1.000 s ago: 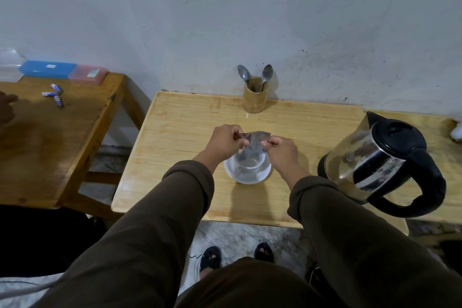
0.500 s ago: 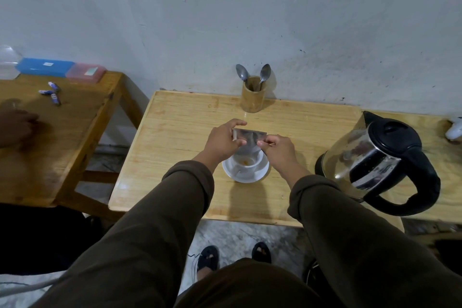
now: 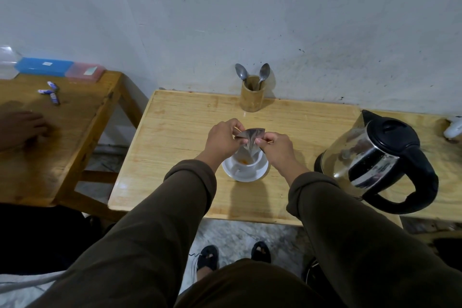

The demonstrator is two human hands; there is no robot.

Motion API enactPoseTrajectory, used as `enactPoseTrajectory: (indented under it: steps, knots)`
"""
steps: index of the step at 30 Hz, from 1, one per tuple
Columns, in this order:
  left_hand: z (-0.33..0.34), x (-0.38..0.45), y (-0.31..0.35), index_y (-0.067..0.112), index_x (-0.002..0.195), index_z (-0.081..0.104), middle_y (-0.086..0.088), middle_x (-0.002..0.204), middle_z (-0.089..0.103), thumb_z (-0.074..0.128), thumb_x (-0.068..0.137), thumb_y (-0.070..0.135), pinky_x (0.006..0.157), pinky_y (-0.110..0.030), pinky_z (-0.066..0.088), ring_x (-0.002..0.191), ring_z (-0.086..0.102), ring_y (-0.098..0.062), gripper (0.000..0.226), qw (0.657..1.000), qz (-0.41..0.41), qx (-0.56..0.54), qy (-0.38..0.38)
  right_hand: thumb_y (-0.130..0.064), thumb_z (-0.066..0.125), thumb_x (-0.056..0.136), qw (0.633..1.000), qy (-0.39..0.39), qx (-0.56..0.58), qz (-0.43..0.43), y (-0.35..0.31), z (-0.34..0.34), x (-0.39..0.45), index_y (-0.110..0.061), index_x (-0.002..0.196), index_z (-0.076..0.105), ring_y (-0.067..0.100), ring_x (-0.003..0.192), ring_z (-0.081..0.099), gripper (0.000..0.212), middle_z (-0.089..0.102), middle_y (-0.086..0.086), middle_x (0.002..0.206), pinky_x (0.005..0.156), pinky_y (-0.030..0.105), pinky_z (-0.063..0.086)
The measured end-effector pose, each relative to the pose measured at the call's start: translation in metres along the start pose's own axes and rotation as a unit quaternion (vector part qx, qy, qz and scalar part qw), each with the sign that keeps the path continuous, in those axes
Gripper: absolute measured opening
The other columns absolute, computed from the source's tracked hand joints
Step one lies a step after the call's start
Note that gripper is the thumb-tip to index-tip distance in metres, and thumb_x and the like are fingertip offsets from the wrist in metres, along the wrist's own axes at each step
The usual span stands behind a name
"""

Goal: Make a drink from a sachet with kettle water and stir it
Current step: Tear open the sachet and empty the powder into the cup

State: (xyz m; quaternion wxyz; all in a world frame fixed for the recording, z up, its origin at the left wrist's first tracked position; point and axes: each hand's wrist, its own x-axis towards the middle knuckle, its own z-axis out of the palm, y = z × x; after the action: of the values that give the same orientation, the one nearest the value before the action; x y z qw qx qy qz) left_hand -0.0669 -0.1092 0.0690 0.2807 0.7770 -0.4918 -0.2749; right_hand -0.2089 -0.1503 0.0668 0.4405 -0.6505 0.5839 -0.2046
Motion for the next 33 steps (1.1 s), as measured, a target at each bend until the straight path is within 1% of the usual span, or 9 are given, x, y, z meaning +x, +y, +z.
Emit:
enactPoseTrajectory:
  steps: [6,10,15,18,21,23,25,30,33]
  knots:
    - [0.000,0.001,-0.001,0.016,0.095,0.065,-0.005,0.097,0.074,0.077,0.073,0.024,0.076,-0.028,0.045,0.093,0.064,-0.022,0.027,1.000,0.009,0.016,-0.010,-0.015,0.065,0.086,1.000,0.007,-0.004,0.000,0.001,0.001,0.000,0.001,0.087,0.071,0.020,0.071,0.049,0.017,0.058,0.008,0.073,0.067,0.027,0.038]
    - [0.001,0.003,-0.002,0.020,0.099,0.064,-0.012,0.095,0.070,0.067,0.080,0.018,0.077,-0.034,0.049,0.093,0.063,-0.029,0.020,0.999,0.019,0.035,-0.019,-0.015,0.065,0.087,1.000,0.012,-0.013,0.003,0.000,0.001,0.001,0.004,0.085,0.070,0.021,0.069,0.047,0.020,0.055,0.009,0.069,0.065,0.027,0.036]
    - [0.002,0.001,-0.001,0.018,0.101,0.064,-0.010,0.095,0.071,0.062,0.084,0.015,0.080,-0.035,0.049,0.091,0.061,-0.027,0.017,0.998,0.034,0.037,-0.027,-0.015,0.064,0.088,1.000,0.016,-0.016,0.012,0.002,0.002,0.001,0.004,0.084,0.069,0.021,0.070,0.049,0.021,0.057,0.010,0.070,0.066,0.025,0.037]
    - [-0.001,0.000,-0.004,0.017,0.093,0.063,-0.001,0.083,0.067,0.063,0.085,0.017,0.065,-0.024,0.042,0.082,0.058,-0.021,0.008,0.999,0.023,0.010,-0.033,-0.015,0.063,0.088,1.000,0.012,-0.018,0.009,0.000,0.002,0.000,-0.005,0.075,0.065,0.021,0.068,0.048,0.016,0.051,0.003,0.059,0.064,0.026,0.037]
    - [-0.006,-0.002,-0.007,0.016,0.088,0.062,0.002,0.077,0.060,0.064,0.084,0.021,0.055,-0.016,0.034,0.077,0.053,-0.017,0.007,0.999,0.010,-0.024,-0.026,-0.018,0.066,0.087,1.000,0.014,-0.022,-0.010,-0.004,0.005,0.001,-0.003,0.086,0.071,0.020,0.077,0.053,0.017,0.059,0.007,0.078,0.072,0.029,0.042]
    - [-0.010,-0.003,-0.010,0.014,0.090,0.063,0.002,0.077,0.060,0.066,0.084,0.023,0.057,-0.020,0.035,0.077,0.053,-0.016,0.011,0.999,-0.001,-0.043,-0.013,-0.021,0.066,0.087,0.999,0.022,-0.024,-0.016,-0.008,0.008,0.003,-0.004,0.094,0.072,0.020,0.086,0.054,0.020,0.057,0.008,0.095,0.078,0.028,0.043]
    - [-0.013,-0.005,-0.012,0.016,0.085,0.061,0.003,0.073,0.059,0.066,0.084,0.023,0.062,-0.021,0.036,0.077,0.055,-0.017,0.010,0.999,-0.007,-0.052,-0.004,-0.022,0.065,0.087,0.999,0.027,-0.022,-0.014,-0.011,0.010,0.005,-0.006,0.098,0.072,0.018,0.089,0.054,0.020,0.058,0.006,0.101,0.079,0.026,0.042]
    - [-0.016,-0.008,-0.020,0.008,0.100,0.066,-0.011,0.100,0.074,0.063,0.087,0.015,0.079,-0.022,0.043,0.096,0.066,-0.023,0.016,0.996,-0.039,-0.082,0.005,-0.020,0.064,0.088,1.000,0.023,-0.014,-0.001,-0.014,0.012,0.002,-0.006,0.099,0.071,0.016,0.083,0.056,0.019,0.063,0.001,0.086,0.075,0.024,0.040]
    - [-0.017,-0.009,-0.023,0.008,0.105,0.065,-0.011,0.102,0.074,0.063,0.088,0.017,0.082,-0.024,0.044,0.097,0.066,-0.023,0.020,0.994,-0.055,-0.093,0.006,-0.020,0.064,0.088,1.000,0.023,-0.016,0.001,-0.016,0.015,0.001,-0.007,0.099,0.072,0.016,0.082,0.057,0.019,0.063,0.001,0.084,0.075,0.025,0.042]
